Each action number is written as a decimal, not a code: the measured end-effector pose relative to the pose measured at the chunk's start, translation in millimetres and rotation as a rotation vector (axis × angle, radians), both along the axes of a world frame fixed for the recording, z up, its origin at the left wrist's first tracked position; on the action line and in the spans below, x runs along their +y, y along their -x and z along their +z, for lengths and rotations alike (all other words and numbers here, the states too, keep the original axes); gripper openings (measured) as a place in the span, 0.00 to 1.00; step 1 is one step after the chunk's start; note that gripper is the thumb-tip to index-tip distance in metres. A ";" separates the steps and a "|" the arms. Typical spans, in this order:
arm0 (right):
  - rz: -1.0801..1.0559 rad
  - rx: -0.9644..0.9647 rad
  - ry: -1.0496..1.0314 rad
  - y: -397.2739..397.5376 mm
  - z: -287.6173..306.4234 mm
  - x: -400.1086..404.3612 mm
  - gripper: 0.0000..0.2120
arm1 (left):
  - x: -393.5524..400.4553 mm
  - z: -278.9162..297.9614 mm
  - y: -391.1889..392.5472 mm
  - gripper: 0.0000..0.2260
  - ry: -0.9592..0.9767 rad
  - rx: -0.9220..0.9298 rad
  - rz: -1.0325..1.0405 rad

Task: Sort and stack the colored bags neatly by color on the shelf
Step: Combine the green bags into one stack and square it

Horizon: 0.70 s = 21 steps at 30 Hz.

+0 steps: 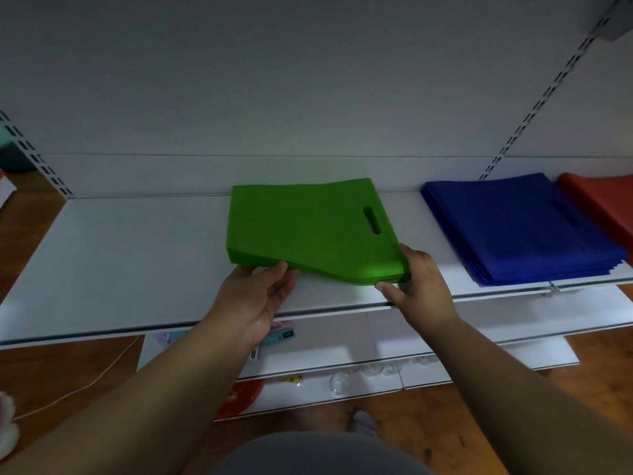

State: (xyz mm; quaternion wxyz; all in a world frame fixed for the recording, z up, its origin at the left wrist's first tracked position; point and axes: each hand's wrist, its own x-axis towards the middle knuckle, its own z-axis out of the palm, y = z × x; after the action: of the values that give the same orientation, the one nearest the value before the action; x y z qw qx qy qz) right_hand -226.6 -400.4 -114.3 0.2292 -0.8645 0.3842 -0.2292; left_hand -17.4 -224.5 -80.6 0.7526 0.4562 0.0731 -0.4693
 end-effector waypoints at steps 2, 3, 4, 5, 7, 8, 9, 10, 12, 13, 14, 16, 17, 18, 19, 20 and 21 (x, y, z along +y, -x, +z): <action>0.002 0.007 -0.003 0.3 -1.4 -1.6 0.35 | -0.6 0.7 -0.4 0.15 0.025 0.003 0.000; 0.005 0.008 -0.002 0.2 -2.1 -2.2 0.35 | -0.8 0.9 -0.4 0.15 0.035 0.003 0.000; 0.006 0.005 -0.003 0.1 -2.2 -2.3 0.35 | -0.9 1.2 -0.4 0.14 0.040 0.003 0.001; 0.004 -0.004 -0.006 -0.1 -1.9 -2.2 0.35 | -1.2 1.2 -0.3 0.14 0.042 0.005 0.002; -0.007 -0.021 -0.023 -0.7 0.0 -1.4 0.35 | -1.3 1.7 -0.6 0.13 0.047 0.013 0.001; -0.014 -0.026 -0.030 -0.8 1.0 -0.9 0.35 | -1.3 2.2 -0.6 0.12 0.050 0.018 -0.001; -0.022 -0.028 -0.036 -1.1 1.4 -0.9 0.35 | -1.4 2.3 -0.6 0.10 0.049 0.022 -0.002; -0.029 -0.026 -0.045 -1.8 1.8 -0.7 0.35 | -1.4 2.6 -0.2 0.09 0.046 0.027 -0.003; -0.039 -0.025 -0.075 -3.3 1.9 -0.6 0.36 | -2.0 2.4 2.1 0.08 0.044 0.028 -0.011; -0.044 -0.034 -0.096 -3.9 1.1 -0.9 0.36 | -2.6 1.7 3.8 0.08 0.047 0.017 -0.020; -0.051 -0.055 -0.126 -4.3 0.9 -1.1 0.36 | -3.7 0.9 6.0 0.11 0.056 0.003 -0.031; -0.071 -0.113 -0.202 -3.9 1.5 -2.1 0.36 | -7.6 -1.6 11.8 0.19 0.071 -0.021 -0.051; -0.081 -0.140 -0.233 -3.5 2.4 -3.0 0.36 | -10.4 -2.8 15.6 0.22 0.068 -0.032 -0.059; -0.090 -0.156 -0.254 -3.2 3.6 -4.2 0.35 | -13.4 -3.3 19.8 0.24 0.058 -0.043 -0.067; -0.098 -0.166 -0.272 -3.0 5.0 -5.1 0.35 | -16.6 -3.5 24.0 0.24 0.046 -0.054 -0.076; -0.104 -0.177 -0.289 -3.5 6.7 -5.5 0.35 | -19.6 -3.0 28.1 0.22 0.036 -0.062 -0.087; -0.109 -0.188 -0.309 -4.0 7.7 -5.7 0.35 | -22.2 -2.8 31.9 0.20 0.025 -0.066 -0.097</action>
State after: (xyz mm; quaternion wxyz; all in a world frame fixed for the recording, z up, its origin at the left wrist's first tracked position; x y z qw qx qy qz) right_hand -222.6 -406.1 -106.6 0.3814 -0.7716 0.4380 -0.2593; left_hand -49.3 -246.7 -83.4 0.7365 0.4649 0.0204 -0.4909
